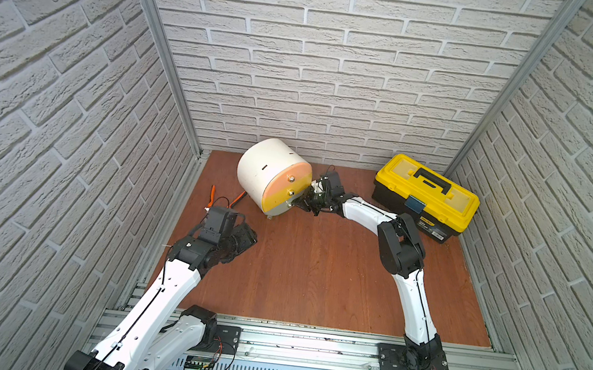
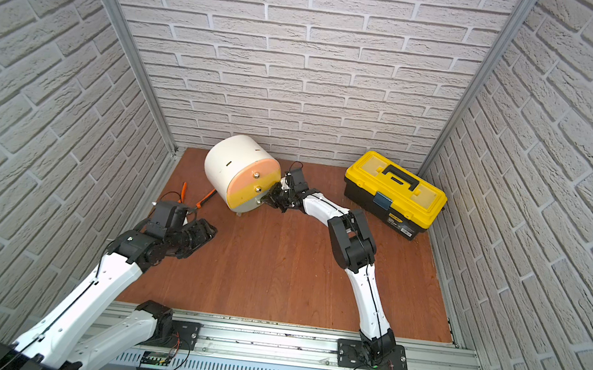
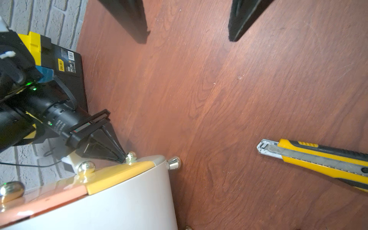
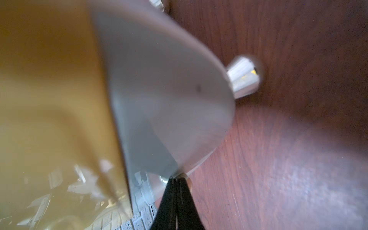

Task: Put the binder clips in the drawer according to color
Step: Close the drawer in the storage box.

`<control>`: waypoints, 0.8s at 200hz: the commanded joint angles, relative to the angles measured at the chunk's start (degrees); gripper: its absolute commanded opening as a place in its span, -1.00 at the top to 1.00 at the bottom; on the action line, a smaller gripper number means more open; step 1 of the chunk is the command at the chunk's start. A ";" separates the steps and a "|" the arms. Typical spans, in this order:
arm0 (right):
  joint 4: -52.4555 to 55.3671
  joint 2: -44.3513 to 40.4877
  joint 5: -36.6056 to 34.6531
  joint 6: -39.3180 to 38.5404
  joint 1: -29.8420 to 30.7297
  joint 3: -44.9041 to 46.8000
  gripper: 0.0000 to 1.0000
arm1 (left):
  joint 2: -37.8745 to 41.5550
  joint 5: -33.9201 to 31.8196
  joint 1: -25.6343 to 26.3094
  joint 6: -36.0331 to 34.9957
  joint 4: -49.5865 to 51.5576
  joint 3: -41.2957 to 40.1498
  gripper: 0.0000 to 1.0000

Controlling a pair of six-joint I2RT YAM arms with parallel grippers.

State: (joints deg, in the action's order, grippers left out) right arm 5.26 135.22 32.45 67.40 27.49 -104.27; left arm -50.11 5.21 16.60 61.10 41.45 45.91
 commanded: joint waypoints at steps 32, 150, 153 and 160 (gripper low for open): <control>-3.00 -0.13 -0.14 0.49 0.89 -1.87 0.95 | 1.94 -0.74 -0.91 -1.44 0.74 0.66 -0.40; 26.48 -45.62 -37.33 -47.59 -0.36 27.19 0.03 | 1.44 -28.99 -3.95 -26.55 -3.46 10.79 -0.97; 26.50 -47.16 -39.24 -48.18 -0.45 27.97 0.02 | 1.23 -30.22 -3.97 -26.91 -3.44 11.04 -0.97; 26.07 -50.83 -44.09 -49.40 -0.41 29.90 0.01 | 0.94 -32.17 -4.08 -28.72 -3.64 11.50 -0.97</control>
State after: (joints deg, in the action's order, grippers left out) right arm 27.24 94.00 7.51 30.28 27.20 -79.81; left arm -49.17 -14.35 13.13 40.12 41.21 55.88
